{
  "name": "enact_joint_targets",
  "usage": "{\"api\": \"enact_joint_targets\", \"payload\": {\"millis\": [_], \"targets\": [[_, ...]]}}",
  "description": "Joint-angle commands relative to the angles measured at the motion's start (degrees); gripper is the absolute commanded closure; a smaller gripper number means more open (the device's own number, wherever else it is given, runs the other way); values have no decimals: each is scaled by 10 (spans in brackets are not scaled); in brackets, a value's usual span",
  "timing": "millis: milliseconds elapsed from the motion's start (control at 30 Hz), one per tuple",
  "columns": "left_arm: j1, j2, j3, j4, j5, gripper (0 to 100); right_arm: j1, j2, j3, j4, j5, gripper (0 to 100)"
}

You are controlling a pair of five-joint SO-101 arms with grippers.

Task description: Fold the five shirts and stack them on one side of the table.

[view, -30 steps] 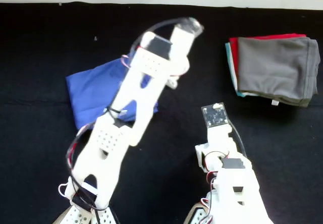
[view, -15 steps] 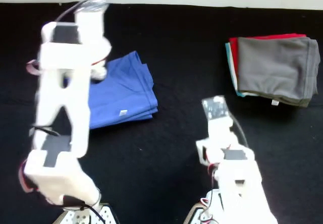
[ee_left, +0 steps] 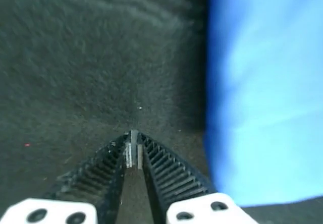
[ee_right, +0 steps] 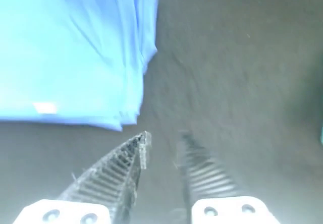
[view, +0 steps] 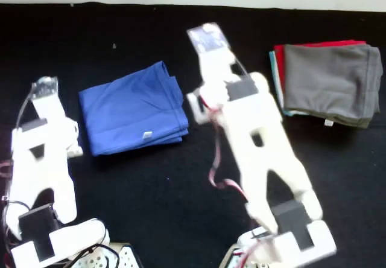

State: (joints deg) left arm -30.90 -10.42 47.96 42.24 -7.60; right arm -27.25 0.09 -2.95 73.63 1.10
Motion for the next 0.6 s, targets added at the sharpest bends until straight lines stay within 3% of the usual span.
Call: {"api": "enact_joint_targets", "payload": {"millis": [0,267,567], "targets": [[-6,9,26,-42,-4,990,-30,128,-164,3,-58,739],[-2,17,28,-45,-2,990,-65,403,-438,8,-84,673],[-2,19,28,-46,-2,990,-70,600,-661,54,-82,671]]}}
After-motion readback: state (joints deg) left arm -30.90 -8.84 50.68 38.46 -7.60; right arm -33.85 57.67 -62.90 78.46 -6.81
